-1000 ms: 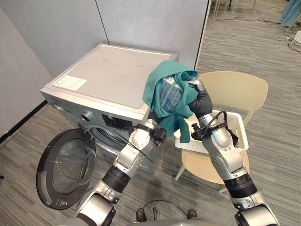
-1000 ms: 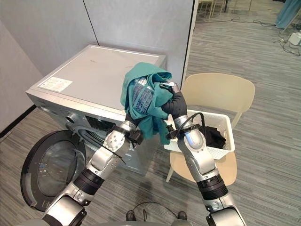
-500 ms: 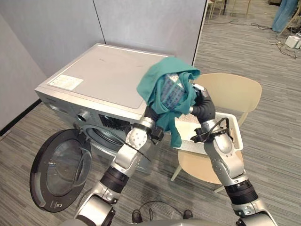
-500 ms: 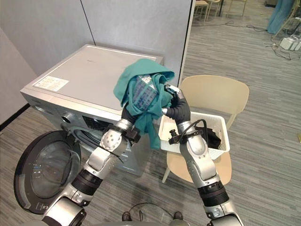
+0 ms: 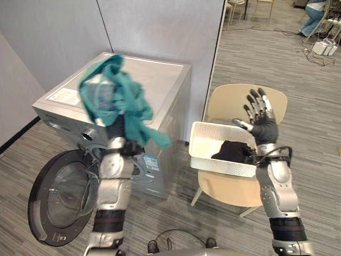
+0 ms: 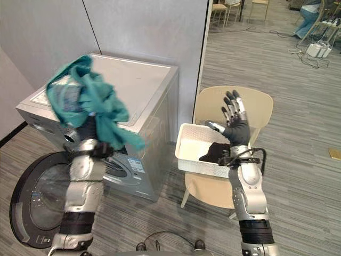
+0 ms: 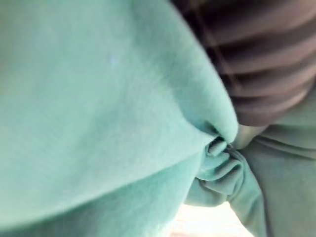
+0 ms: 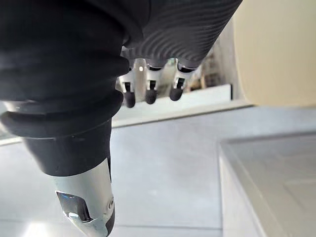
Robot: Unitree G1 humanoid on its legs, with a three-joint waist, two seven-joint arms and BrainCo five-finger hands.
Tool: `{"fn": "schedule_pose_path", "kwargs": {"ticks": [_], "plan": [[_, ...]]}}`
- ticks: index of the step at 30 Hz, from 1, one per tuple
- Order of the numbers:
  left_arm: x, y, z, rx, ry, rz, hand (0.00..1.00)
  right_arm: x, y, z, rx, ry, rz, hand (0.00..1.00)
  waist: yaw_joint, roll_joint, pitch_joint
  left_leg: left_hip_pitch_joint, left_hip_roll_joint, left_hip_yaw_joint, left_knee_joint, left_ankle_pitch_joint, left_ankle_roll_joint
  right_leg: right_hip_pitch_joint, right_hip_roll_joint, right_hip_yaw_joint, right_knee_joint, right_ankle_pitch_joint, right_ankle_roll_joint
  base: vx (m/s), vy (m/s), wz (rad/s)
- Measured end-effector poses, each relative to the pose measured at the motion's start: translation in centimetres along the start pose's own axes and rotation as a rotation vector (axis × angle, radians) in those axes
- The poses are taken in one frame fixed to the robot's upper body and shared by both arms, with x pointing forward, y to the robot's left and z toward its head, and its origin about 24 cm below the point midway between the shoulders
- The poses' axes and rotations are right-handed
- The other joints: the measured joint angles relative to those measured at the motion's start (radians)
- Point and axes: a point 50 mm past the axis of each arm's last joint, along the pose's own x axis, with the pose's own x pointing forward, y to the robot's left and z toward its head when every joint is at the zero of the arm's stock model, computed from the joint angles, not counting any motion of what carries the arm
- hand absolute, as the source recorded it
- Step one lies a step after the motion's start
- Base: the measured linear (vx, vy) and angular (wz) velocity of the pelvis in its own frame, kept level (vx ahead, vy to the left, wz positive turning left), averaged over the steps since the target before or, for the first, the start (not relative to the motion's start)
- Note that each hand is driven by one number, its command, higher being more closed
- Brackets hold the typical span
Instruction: Pick up the laundry basket with both hands and put the clothes into the washing machine.
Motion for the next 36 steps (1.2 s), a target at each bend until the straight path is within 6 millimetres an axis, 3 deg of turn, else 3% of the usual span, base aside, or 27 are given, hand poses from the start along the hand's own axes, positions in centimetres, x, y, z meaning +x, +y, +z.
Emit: {"fn": "schedule_pose_path", "kwargs": {"ticks": [1,3,5,8,9,10,11,12,13,14,15,16,17,18,19,21,23,25,26,27,29,33,34,36], "plan": [[-0.8,1.5,0.4,0.011,-0.015,0.068,1.0,-0.2,-0.6,-0.1,-0.038,0.011,-0.025,0.0,0.003,0.0,0.0,-0.004,0.0,-0.002,0.0,0.0,0.0,-0.001,0.0,-0.002,-0.002,0.0,0.0,0.0,-0.012,0.05],[-1.7,2.7,0.7,0.013,-0.028,0.136,1.0,-0.8,-1.8,-0.4,-0.126,0.039,-0.097,0.0,0.013,-0.001,-0.001,-0.033,0.0,-0.027,0.001,0.005,-0.004,-0.012,-0.001,-0.026,-0.003,0.002,-0.002,0.0,-0.014,0.38],[-2.2,3.1,0.7,0.007,-0.03,0.162,1.0,-2.1,-3.6,-0.8,-0.198,0.078,-0.204,0.0,0.018,-0.006,-0.002,-0.072,0.001,-0.076,0.006,0.018,-0.003,-0.016,-0.005,-0.087,-0.002,0.002,-0.002,0.01,-0.01,0.87],[-3.8,3.4,0.9,0.004,-0.023,0.203,1.0,-5.2,-7.3,-1.3,-0.388,0.202,-0.398,0.0,0.029,-0.013,-0.003,-0.143,0.039,-0.004,0.044,-0.04,0.022,-0.025,-0.027,-0.205,0.02,0.008,-0.012,0.0,0.038,0.95],[-4.3,3.7,0.9,0.009,-0.015,0.213,1.0,-6.8,-9.0,-1.2,-0.504,0.265,-0.473,0.0,0.03,-0.029,0.006,-0.193,0.074,0.075,0.198,-0.082,0.077,-0.014,-0.053,-0.242,0.021,0.009,-0.014,0.05,0.106,1.08],[-5.1,4.0,0.6,0.013,0.01,0.229,1.0,-8.1,-10.4,-1.2,-0.645,0.347,-0.531,0.0,0.034,-0.014,0.003,-0.25,0.143,0.126,0.408,-0.134,0.102,-0.004,-0.057,-0.272,0.048,0.005,-0.012,0.06,0.122,0.87],[-5.6,4.1,0.3,0.012,0.027,0.234,1.0,-8.8,-11.1,-1.1,-0.7,0.378,-0.558,0.0,0.034,-0.001,0.008,-0.272,0.158,0.134,0.464,-0.136,0.092,0.002,-0.055,-0.289,0.082,-0.003,-0.008,0.01,0.116,0.93],[-6.7,4.1,-0.4,0.0,0.071,0.239,1.0,-10.5,-12.4,-0.9,-0.799,0.46,-0.607,0.0,0.016,0.017,0.015,-0.282,0.14,0.105,0.498,-0.124,0.076,0.007,-0.067,-0.305,0.163,-0.063,-0.025,-0.07,0.119,1.55],[-7.5,4.6,-0.6,0.018,0.101,0.233,1.0,-12.8,-13.7,-1.2,-0.886,0.567,-0.642,0.0,-0.023,-0.009,-0.008,-0.255,0.059,-0.002,0.319,-0.098,0.05,0.014,-0.055,-0.299,0.137,-0.093,-0.03,-0.08,0.075,1.86],[-7.4,4.6,-0.4,0.026,0.094,0.216,1.0,-14.2,-14.2,-1.6,-0.906,0.636,-0.653,0.0,-0.04,-0.036,-0.022,-0.233,0.03,0.001,0.277,-0.104,0.068,0.02,-0.084,-0.342,0.111,-0.113,-0.013,-0.1,0.072,1.86],[-7.5,4.6,-0.9,0.022,0.122,0.203,1.0,-16.9,-14.8,-3.2,-0.911,0.806,-0.649,0.0,-0.02,-0.046,0.011,-0.293,0.13,0.093,0.564,-0.227,0.069,0.045,-0.115,-0.417,0.151,-0.097,0.004,-0.05,0.057,1.04],[-8.5,4.8,-1.5,0.027,0.177,0.199,1.0,-17.9,-14.6,-3.8,-0.886,0.888,-0.589,0.0,-0.004,-0.033,0.013,-0.293,0.193,0.111,0.695,-0.27,0.012,0.063,-0.116,-0.43,0.162,-0.098,0.006,-0.04,0.098,0.72],[-9.1,4.9,-2.1,0.029,0.22,0.192,1.0,-18.8,-14.1,-4.1,-0.871,0.938,-0.539,0.0,0.003,-0.017,0.01,-0.294,0.221,0.107,0.739,-0.28,-0.013,0.074,-0.117,-0.449,0.172,-0.1,0.013,0.02,0.222,0.72],[-9.8,4.6,-3.2,0.023,0.293,0.167,1.0,-20.0,-12.9,-4.7,-0.836,1.012,-0.445,0.0,0.002,0.028,0.009,-0.288,0.219,0.056,0.728,-0.341,-0.063,0.088,-0.143,-0.486,0.233,-0.121,0.021,0.05,0.395,0.99],[-9.9,4.3,-3.6,0.017,0.317,0.15,1.0,-20.9,-12.3,-5.3,-0.809,1.058,-0.402,0.0,-0.001,0.037,0.013,-0.281,0.187,0.033,0.702,-0.377,-0.016,0.085,-0.17,-0.497,0.284,-0.142,0.006,0.03,0.533,1.43],[-9.9,3.3,-4.3,-0.005,0.352,0.101,1.0,-22.6,-8.2,-8.6,-0.623,1.176,-0.202,0.0,0.003,-0.016,0.063,-0.239,0.062,-0.009,0.668,-0.415,0.029,0.072,-0.319,-0.476,0.487,-0.162,-0.064,0.02,0.441,1.29],[-10.7,3.7,-4.5,0.006,0.386,0.115,1.0,-22.4,-5.6,-9.9,-0.532,1.18,-0.105,0.0,0.03,-0.021,0.093,-0.214,0.029,-0.043,0.669,-0.422,0.072,0.015,-0.339,-0.354,0.642,-0.155,-0.13,0.03,0.255,0.7],[-11.3,3.9,-4.7,0.026,0.416,0.106,1.0,-22.4,-4.1,-10.5,-0.482,1.166,-0.077,0.0,0.034,-0.05,0.096,-0.184,0.005,-0.081,0.624,-0.412,0.112,-0.048,-0.261,-0.206,0.783,-0.2,-0.088,0.05,0.181,0.74],[-11.5,3.6,-4.9,0.034,0.44,0.072,1.0,-22.8,-3.9,-10.5,-0.478,1.175,-0.072,0.0,0.034,-0.071,0.098,-0.163,-0.017,-0.113,0.579,-0.401,0.129,-0.093,-0.181,-0.138,0.847,-0.24,-0.042,0.1,0.11,0.86],[-11.6,3.0,-5.1,0.037,0.459,0.033,1.0,-23.6,-4.0,-10.6,-0.482,1.194,-0.084,0.0,0.032,-0.083,0.101,-0.14,-0.026,-0.119,0.532,-0.398,0.134,-0.128,-0.121,-0.121,0.873,-0.27,-0.024,0.11,0.083,0.83],[-11.7,2.0,-5.5,0.031,0.478,-0.026,1.0,-25.1,-4.0,-11.3,-0.463,1.253,-0.107,0.0,0.027,-0.09,0.101,-0.116,-0.036,-0.118,0.493,-0.398,0.135,-0.174,-0.074,-0.167,0.854,-0.286,-0.038,0.18,0.017,0.71],[-11.5,0.6,-6.9,0.006,0.518,-0.08,1.0,-29.3,-3.6,-14.5,-0.321,1.434,-0.2,0.0,0.032,-0.089,0.101,-0.067,-0.055,-0.123,0.495,-0.416,0.136,-0.189,-0.076,-0.339,0.688,-0.295,-0.063,0.22,0.001,0.39],[-10.9,0.3,-7.3,0.004,0.518,-0.098,1.0,-30.3,-3.4,-15.6,-0.269,1.496,-0.229,0.0,0.036,-0.09,0.1,-0.051,-0.059,-0.127,0.494,-0.436,0.128,-0.191,-0.086,-0.416,0.638,-0.293,-0.066,0.24,0.004,0.18],[-10.1,-0.8,-7.6,-0.009,0.507,-0.139,1.0,-31.4,-3.0,-16.6,-0.206,1.567,-0.264,0.0,0.049,-0.102,0.091,-0.032,-0.085,-0.139,0.489,-0.461,0.102,-0.188,-0.089,-0.47,0.565,-0.287,-0.076,0.37,-0.03,0.18]]}}
